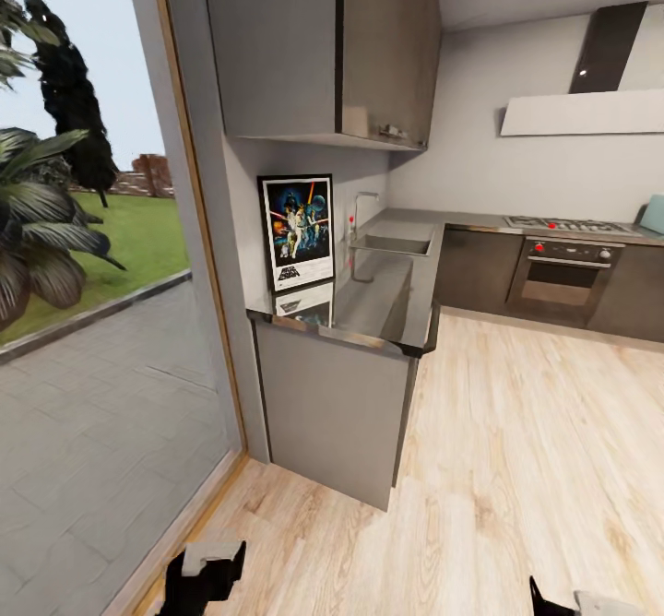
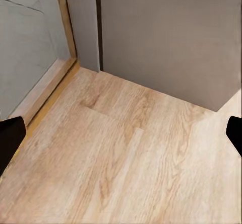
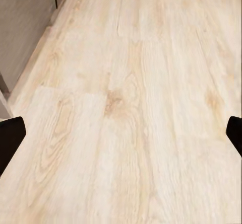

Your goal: Pick up the poster from the kitchen countertop and hang it on one of the wall nails in the kitchen.

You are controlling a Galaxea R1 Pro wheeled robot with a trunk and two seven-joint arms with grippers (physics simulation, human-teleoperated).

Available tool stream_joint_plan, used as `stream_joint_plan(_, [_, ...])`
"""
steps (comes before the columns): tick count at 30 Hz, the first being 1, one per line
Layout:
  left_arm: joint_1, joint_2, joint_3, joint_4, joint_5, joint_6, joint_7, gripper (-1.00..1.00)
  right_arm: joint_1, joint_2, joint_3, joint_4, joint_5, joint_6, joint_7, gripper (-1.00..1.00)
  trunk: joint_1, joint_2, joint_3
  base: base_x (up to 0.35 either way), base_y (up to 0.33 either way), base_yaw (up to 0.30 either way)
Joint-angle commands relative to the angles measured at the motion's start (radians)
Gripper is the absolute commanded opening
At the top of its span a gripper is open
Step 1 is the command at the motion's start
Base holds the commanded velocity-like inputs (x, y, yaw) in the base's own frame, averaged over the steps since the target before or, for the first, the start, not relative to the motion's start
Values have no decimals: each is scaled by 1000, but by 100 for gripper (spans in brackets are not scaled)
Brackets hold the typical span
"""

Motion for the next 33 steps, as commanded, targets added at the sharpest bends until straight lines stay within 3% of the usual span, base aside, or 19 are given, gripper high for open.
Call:
stream_joint_plan(1, [0, -4, 1, -56, 0, 38, 0, 100, 16, 1, -5, -34, 1, -5, -1, 100, 0, 0, -1, 0, 0, 0])
stream_joint_plan(2, [-1, -37, -1, -227, -1, 153, 2, 100, 123, 6, -19, -232, 1, -8, -2, 100, 0, 0, -1, 0, 0, 0])
stream_joint_plan(4, [-25, -72, -2, -276, -5, 224, 4, 100, 181, 9, -23, -333, 2, -8, -3, 100, 0, 0, -1, 0, 0, 0])
stream_joint_plan(8, [-154, -102, -2, -308, -9, 341, 6, 100, 228, 15, -52, -415, 2, -10, -6, 100, 0, 0, -1, 0, 0, 0])
stream_joint_plan(11, [-267, -112, -2, -311, -12, 410, 8, 100, 243, 43, -121, -438, 2, -15, -8, 100, 0, 0, -1, 0, 0, 0])
stream_joint_plan(12, [-443, -118, -2, -287, -11, 482, 8, 100, 251, 76, -196, -421, 6, -61, -9, 100, 0, 0, -1, 0, 0, 0])
stream_joint_plan(13, [-512, -119, -2, -259, -11, 510, 8, 100, 253, 82, -211, -405, 7, -73, -8, 100, 0, 0, -1, 0, 0, 0])
stream_joint_plan(14, [-544, -120, -2, -242, -11, 521, 8, 100, 253, 84, -215, -397, 7, -77, -8, 100, 0, 0, -1, 0, 0, 0])
stream_joint_plan(15, [-652, -121, -2, -178, -9, 546, 8, 100, 254, 87, -227, -360, 9, -87, -8, 100, 0, 0, -1, 0, 0, 0])
stream_joint_plan(21, [-783, -121, -2, -115, -10, 561, 8, 100, 255, 84, -229, -296, 11, -95, -7, 100, 0, 0, -1, 0, 0, 0])
stream_joint_plan(27, [-968, -121, -1, -4, -9, 564, 9, 100, 255, 83, -230, -275, 32, -97, -6, 100, 0, 0, -1, 0, 0, 0])
stream_joint_plan(33, [-1015, -118, 4, 29, -9, 560, 9, 100, 255, 83, -235, -273, 37, -99, -6, 100, 0, 0, -1, 0, 0, 0])
